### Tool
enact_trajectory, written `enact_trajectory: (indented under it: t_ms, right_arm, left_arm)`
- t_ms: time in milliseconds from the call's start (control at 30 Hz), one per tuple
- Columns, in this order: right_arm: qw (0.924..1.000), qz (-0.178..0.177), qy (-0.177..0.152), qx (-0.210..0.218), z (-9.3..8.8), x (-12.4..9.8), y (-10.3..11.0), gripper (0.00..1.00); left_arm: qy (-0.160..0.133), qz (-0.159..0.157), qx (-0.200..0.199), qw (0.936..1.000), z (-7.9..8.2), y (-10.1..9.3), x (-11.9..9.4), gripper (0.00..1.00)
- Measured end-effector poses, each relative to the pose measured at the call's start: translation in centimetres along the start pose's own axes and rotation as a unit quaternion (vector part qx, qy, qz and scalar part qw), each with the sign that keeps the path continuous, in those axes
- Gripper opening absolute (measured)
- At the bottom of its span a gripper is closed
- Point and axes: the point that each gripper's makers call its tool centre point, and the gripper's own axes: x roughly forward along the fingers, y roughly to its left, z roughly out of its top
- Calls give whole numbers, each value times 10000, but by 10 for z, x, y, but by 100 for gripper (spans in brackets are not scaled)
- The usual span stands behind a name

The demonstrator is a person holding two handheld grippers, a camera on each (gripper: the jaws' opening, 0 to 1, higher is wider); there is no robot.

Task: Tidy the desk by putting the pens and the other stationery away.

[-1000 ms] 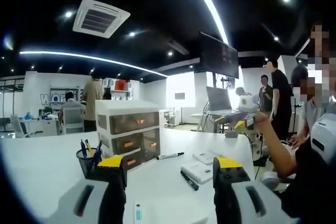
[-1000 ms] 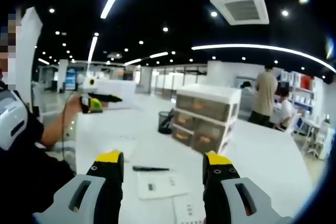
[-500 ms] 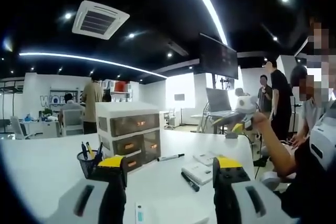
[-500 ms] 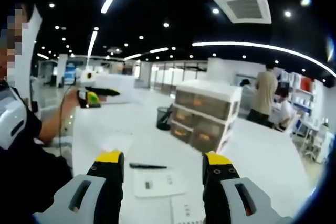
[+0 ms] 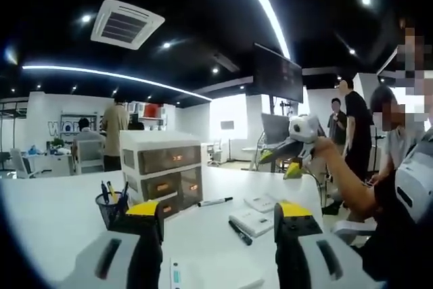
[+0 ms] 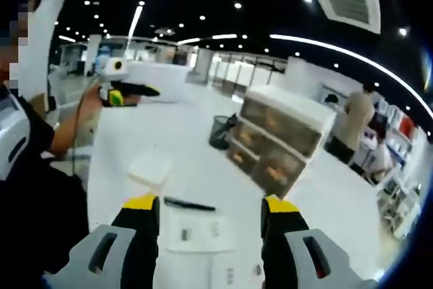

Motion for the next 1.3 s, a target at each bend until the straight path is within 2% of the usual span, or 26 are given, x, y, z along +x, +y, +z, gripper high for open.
enact_trajectory:
  t_ms: [167,367,533,600,733,1033,1100,1167,1300]
  right_arm:
    - [9984,156,386,-388,6,8,5,58]
    - [9963,299,559,-582,17,15,8,58]
    - [9911,592,807,-873,23,26,15,57]
    - [9880,787,878,-1003,26,33,20,57]
    - [9777,1212,1098,-1319,26,48,30,56]
    - [9624,1525,1479,-1693,23,70,37,50]
    - [9532,1605,1699,-1919,17,72,35,50]
    - [9484,1670,1747,-2054,16,75,38,49]
    - [9270,2037,1916,-2498,9,80,50,49]
  left_arm:
    - [47,-52,-3,10000,-1,-2,-2,66]
    - [138,-170,109,9997,-3,-8,-4,66]
    - [170,-265,140,9994,-3,-12,-7,67]
    - [285,-227,168,9992,-7,-9,-10,67]
    - [286,-261,167,9991,-7,-9,-12,67]
    - [295,-363,245,9986,-5,-10,-17,67]
    - [293,-364,232,9986,-5,-10,-18,67]
    - [300,-365,234,9986,-5,-10,-19,67]
    - [257,-337,230,9988,-3,-9,-20,66]
